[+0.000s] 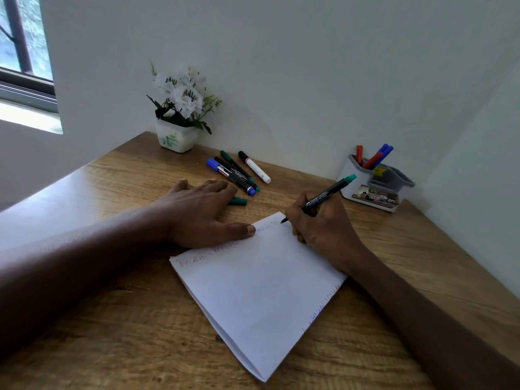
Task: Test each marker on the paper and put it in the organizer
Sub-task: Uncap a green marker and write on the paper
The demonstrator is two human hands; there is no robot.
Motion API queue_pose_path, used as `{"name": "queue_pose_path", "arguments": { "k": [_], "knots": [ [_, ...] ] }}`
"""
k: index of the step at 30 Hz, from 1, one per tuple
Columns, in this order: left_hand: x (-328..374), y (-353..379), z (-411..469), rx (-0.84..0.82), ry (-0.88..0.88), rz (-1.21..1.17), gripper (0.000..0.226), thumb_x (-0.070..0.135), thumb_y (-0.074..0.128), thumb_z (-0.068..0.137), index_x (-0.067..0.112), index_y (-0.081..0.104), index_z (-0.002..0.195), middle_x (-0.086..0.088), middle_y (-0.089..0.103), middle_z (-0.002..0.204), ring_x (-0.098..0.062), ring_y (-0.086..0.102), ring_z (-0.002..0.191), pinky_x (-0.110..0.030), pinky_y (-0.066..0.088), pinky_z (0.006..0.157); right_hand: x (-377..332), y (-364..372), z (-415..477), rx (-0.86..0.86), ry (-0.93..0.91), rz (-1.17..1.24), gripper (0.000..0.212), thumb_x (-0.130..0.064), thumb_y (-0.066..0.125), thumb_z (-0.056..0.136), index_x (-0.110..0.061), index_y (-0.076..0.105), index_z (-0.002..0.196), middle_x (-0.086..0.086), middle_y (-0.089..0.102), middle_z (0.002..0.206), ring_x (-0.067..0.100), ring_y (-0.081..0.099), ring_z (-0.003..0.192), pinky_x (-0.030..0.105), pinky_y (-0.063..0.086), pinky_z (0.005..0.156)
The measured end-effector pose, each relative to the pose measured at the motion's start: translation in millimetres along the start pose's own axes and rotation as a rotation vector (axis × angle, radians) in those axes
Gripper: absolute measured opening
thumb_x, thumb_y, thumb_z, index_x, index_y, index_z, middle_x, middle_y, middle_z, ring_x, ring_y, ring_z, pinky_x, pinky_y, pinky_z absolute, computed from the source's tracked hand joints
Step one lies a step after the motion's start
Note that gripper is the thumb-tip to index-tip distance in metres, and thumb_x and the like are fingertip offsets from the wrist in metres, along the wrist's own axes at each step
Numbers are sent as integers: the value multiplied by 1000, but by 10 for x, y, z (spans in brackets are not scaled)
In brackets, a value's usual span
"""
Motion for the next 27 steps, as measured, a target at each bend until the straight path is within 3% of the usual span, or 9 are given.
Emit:
{"name": "queue_pose_path", "arguments": {
  "k": [11,17,21,27],
  "knots": [
    [-3,12,10,8,9,9,118,98,13,63,32,4,160,4,1,170,-14,3,155,-55,3,123,-5,-13,-13,16,-21,-44,14,-12,67,90,-13,69,76,2,73,65,8,67,59,26,53,60],
    [-20,11,33,29,19,14,117,99,13,64,32,6,160,3,4,170,-15,7,155,-55,4,122,-54,-36,-31,43,-56,-92,12,-12,69,88,-14,68,75,2,72,65,7,69,62,23,53,63],
    [-16,11,29,29,15,9,124,101,7,55,33,7,160,3,4,170,-15,8,155,-54,5,122,-32,-68,-36,83,-29,-79,12,-12,67,87,-13,69,75,1,72,63,6,68,61,24,54,63],
    [-8,8,35,28,15,13,117,99,13,64,32,7,160,3,5,169,-15,9,155,-54,5,122,-5,-75,-25,87,-6,-92,13,-17,67,87,-15,69,74,-1,71,62,6,67,62,29,58,68]
  ]
}}
Point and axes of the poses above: each hand's wrist, its own z-axis towards the middle knuckle, its own y-axis out of the palm, x = y × z, the point moved 9 cm from there along z, towards the middle knuckle
